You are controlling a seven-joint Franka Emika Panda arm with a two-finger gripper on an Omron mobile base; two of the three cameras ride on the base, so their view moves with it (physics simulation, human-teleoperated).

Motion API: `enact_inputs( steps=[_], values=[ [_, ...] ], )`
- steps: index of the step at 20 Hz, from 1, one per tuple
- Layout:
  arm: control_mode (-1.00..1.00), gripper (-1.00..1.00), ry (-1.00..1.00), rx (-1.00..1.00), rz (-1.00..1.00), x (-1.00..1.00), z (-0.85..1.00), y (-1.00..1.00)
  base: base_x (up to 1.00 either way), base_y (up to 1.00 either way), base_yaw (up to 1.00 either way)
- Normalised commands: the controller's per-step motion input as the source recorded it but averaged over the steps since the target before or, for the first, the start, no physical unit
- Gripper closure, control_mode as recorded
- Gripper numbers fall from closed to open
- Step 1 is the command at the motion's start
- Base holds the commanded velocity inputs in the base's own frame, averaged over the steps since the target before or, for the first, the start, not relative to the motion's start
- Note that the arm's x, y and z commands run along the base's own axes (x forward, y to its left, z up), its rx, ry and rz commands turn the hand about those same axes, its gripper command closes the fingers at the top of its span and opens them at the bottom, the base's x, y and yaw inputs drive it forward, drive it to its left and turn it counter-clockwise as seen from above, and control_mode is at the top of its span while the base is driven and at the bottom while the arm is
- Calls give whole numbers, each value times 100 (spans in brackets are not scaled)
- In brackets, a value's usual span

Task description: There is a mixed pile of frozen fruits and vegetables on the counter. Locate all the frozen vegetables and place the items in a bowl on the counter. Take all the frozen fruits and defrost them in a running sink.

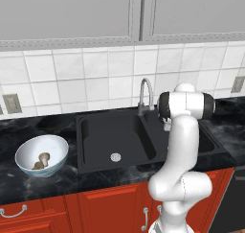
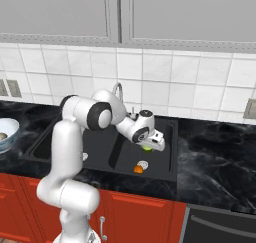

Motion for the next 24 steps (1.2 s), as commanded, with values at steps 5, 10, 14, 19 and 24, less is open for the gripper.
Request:
enact_inputs(
  steps=[5,10,14,19,24],
  values=[
    [-100,100,0,0,0,13,-47,-8,0,0,0],
    [-100,100,0,0,0,0,-27,-3,0,0,0],
    [-100,100,0,0,0,0,-31,0,0,0,0],
    [-100,100,0,0,0,0,-27,0,0,0,0],
    [-100,-100,1,0,0,0,0,0,0,0,0]
  ],
)
